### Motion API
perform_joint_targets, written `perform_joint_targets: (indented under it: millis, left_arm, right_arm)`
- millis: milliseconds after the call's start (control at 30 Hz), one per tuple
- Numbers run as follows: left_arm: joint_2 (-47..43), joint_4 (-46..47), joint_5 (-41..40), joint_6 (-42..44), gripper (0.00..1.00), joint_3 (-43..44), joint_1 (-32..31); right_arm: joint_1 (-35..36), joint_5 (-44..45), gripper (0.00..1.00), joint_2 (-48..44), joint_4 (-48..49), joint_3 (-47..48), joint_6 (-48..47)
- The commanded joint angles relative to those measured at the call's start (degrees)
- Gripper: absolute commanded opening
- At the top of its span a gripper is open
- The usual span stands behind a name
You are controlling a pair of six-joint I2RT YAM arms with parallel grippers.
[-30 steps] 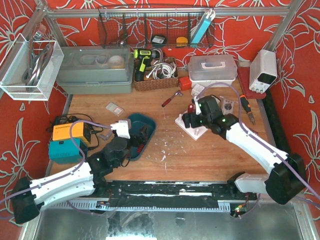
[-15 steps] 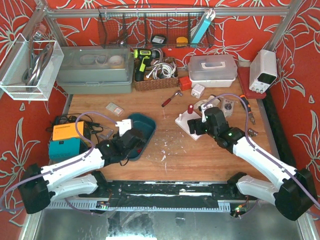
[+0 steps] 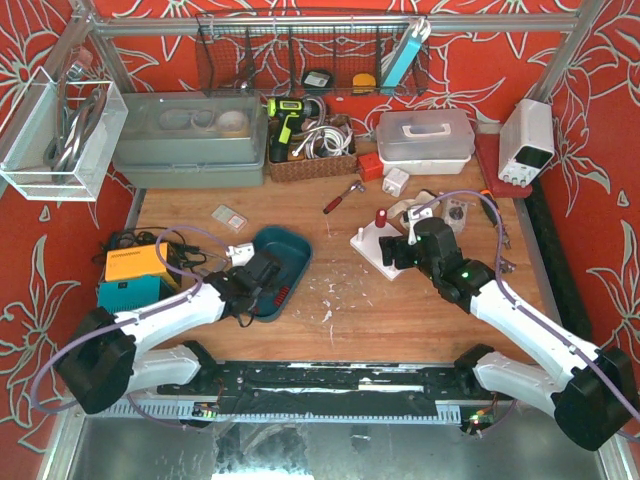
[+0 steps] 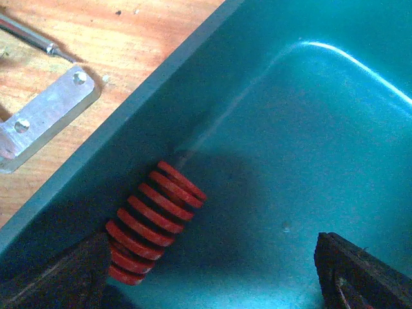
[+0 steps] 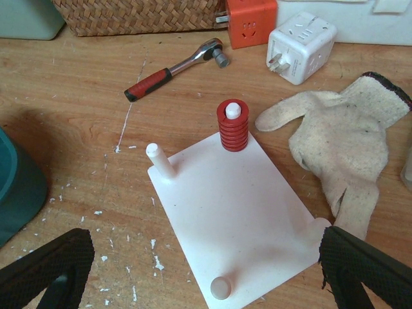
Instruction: Install the large spring
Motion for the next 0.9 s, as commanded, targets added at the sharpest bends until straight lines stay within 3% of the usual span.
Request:
perform_joint_targets:
  millis: [0, 567, 867]
  left_arm:
    - [2.0, 0.7, -1.5, -1.6, 0.86, -0.2, 1.0]
    - [10.2, 0.2, 3.6, -5.0, 0.85, 2.3, 1.2]
    - [8.5, 0.9, 3.1, -5.0, 0.64, 1.0, 1.2]
  right_arm:
    - [0.2, 1.1, 0.96, 0.1, 1.0, -0.6, 0.9]
    - [0.3, 1.9, 0.96, 1.0, 1.0, -0.4, 0.4]
    - [0.3, 2.3, 0.96, 1.0, 1.0, -0.5, 0.3]
